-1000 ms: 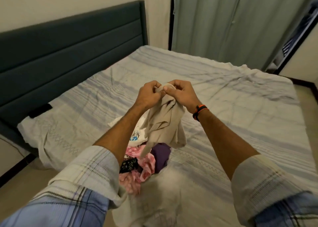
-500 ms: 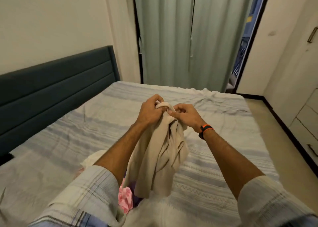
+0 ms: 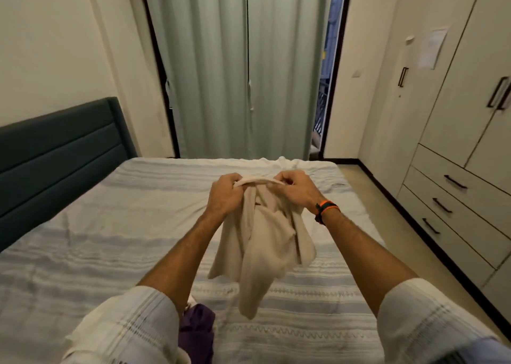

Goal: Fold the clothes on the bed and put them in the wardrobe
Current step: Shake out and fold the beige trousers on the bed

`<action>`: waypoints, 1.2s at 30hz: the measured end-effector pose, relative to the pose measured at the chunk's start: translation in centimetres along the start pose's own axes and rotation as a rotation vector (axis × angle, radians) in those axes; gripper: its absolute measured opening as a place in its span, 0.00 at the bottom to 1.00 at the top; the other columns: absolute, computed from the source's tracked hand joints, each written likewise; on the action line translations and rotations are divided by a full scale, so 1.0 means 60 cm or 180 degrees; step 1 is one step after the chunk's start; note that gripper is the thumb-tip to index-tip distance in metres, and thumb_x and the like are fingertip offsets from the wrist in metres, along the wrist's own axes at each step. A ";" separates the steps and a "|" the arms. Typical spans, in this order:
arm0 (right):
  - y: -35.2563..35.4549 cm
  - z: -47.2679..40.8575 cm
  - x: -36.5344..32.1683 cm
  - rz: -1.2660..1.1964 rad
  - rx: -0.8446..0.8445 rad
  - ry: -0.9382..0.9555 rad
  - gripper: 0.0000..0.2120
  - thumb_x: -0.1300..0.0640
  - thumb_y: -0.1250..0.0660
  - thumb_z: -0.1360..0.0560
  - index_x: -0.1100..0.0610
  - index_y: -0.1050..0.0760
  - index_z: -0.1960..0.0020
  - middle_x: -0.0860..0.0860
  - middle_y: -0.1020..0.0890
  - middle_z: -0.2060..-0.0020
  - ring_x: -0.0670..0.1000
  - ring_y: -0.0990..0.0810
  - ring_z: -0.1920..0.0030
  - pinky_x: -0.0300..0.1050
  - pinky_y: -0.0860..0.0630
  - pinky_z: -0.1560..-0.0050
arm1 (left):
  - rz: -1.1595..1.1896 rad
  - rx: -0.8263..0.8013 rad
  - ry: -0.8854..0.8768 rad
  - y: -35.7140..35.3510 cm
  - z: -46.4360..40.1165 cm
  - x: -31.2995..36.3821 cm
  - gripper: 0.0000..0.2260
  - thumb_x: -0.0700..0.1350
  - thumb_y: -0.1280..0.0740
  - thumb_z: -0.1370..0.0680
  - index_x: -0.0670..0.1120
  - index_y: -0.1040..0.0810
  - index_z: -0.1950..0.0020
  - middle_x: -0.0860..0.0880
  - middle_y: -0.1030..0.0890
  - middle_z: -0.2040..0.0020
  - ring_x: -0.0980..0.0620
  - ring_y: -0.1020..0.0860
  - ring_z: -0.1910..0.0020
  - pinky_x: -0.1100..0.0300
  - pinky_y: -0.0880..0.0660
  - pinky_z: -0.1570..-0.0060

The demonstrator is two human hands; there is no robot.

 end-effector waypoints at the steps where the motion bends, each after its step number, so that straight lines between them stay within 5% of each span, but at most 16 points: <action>1: -0.004 0.000 0.004 0.0268 -0.0118 -0.0001 0.14 0.51 0.28 0.25 0.53 0.25 0.67 0.46 0.27 0.71 0.43 0.32 0.70 0.37 0.35 0.68 | 0.0076 0.0029 -0.0033 0.001 -0.009 0.003 0.09 0.43 0.34 0.23 0.48 0.21 0.63 0.52 0.20 0.64 0.46 0.21 0.56 0.55 0.26 0.58; 5: -0.014 0.005 0.031 0.0742 -0.0294 -0.0405 0.20 0.50 0.31 0.23 0.53 0.32 0.71 0.49 0.28 0.72 0.47 0.31 0.70 0.44 0.36 0.66 | 0.0281 0.0063 -0.0184 -0.010 -0.034 0.017 0.09 0.44 0.36 0.24 0.51 0.23 0.63 0.55 0.20 0.64 0.48 0.21 0.57 0.54 0.26 0.56; 10: 0.042 0.007 0.035 0.0356 0.0736 -0.0503 0.13 0.57 0.36 0.23 0.54 0.24 0.66 0.49 0.20 0.67 0.51 0.23 0.61 0.43 0.28 0.60 | 0.0198 0.0102 -0.0144 -0.016 -0.046 -0.011 0.04 0.42 0.31 0.26 0.51 0.21 0.60 0.53 0.20 0.62 0.50 0.22 0.59 0.58 0.28 0.59; 13: 0.074 0.004 0.028 -0.0029 0.1078 -0.0383 0.11 0.51 0.35 0.25 0.57 0.18 0.57 0.51 0.16 0.60 0.51 0.20 0.56 0.46 0.26 0.54 | -0.0347 -0.0179 -0.0092 -0.029 -0.041 -0.036 0.04 0.41 0.29 0.29 0.50 0.19 0.59 0.51 0.19 0.63 0.48 0.21 0.59 0.59 0.26 0.59; 19: 0.126 0.006 0.040 -0.0541 0.1626 -0.0418 0.10 0.55 0.33 0.24 0.60 0.21 0.62 0.52 0.20 0.66 0.49 0.25 0.61 0.45 0.30 0.60 | -0.0995 -0.0136 0.0594 -0.024 -0.021 -0.076 0.08 0.39 0.37 0.26 0.50 0.19 0.56 0.46 0.18 0.59 0.44 0.21 0.57 0.54 0.23 0.58; 25: 0.125 0.004 0.086 0.0997 0.0802 -0.0708 0.03 0.53 0.30 0.29 0.52 0.19 0.56 0.51 0.17 0.59 0.54 0.20 0.54 0.42 0.30 0.58 | -0.0026 0.0292 0.0298 -0.034 -0.037 -0.019 0.07 0.42 0.37 0.22 0.45 0.19 0.55 0.46 0.17 0.56 0.43 0.21 0.52 0.53 0.26 0.53; 28: 0.069 -0.001 0.061 0.0946 -0.0070 -0.0268 0.20 0.50 0.22 0.33 0.54 0.21 0.44 0.48 0.19 0.52 0.48 0.22 0.52 0.41 0.26 0.50 | 0.0157 0.0093 -0.0178 -0.073 -0.040 0.045 0.06 0.42 0.34 0.22 0.45 0.20 0.57 0.49 0.18 0.58 0.47 0.21 0.55 0.55 0.27 0.53; 30: 0.035 -0.002 0.034 0.0835 -0.0406 0.0102 0.23 0.52 0.22 0.32 0.55 0.22 0.39 0.48 0.19 0.48 0.48 0.22 0.49 0.41 0.27 0.48 | 0.0165 -0.0138 -0.0509 -0.103 -0.038 0.086 0.05 0.41 0.32 0.23 0.48 0.20 0.57 0.51 0.18 0.60 0.49 0.21 0.57 0.57 0.26 0.54; 34: 0.037 -0.016 0.029 0.0723 -0.0186 0.0301 0.04 0.57 0.26 0.30 0.51 0.21 0.59 0.49 0.20 0.65 0.48 0.24 0.63 0.40 0.33 0.62 | -0.0048 -0.0321 -0.0767 -0.126 -0.041 0.105 0.04 0.41 0.31 0.29 0.48 0.18 0.56 0.52 0.17 0.59 0.51 0.20 0.58 0.57 0.23 0.56; 36: 0.048 -0.021 0.042 0.0706 -0.0032 0.0357 0.13 0.54 0.24 0.29 0.50 0.25 0.69 0.48 0.24 0.72 0.46 0.30 0.69 0.38 0.37 0.68 | -0.0212 -0.0252 -0.0628 -0.120 -0.044 0.088 0.03 0.41 0.30 0.28 0.49 0.19 0.56 0.52 0.17 0.58 0.51 0.20 0.57 0.55 0.22 0.55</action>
Point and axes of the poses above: each hand's wrist, its own z-axis away from the middle knuckle, its own y-axis out of the back of the hand, x = y × z, the point moved 7 cm from there along -z, towards the middle knuckle
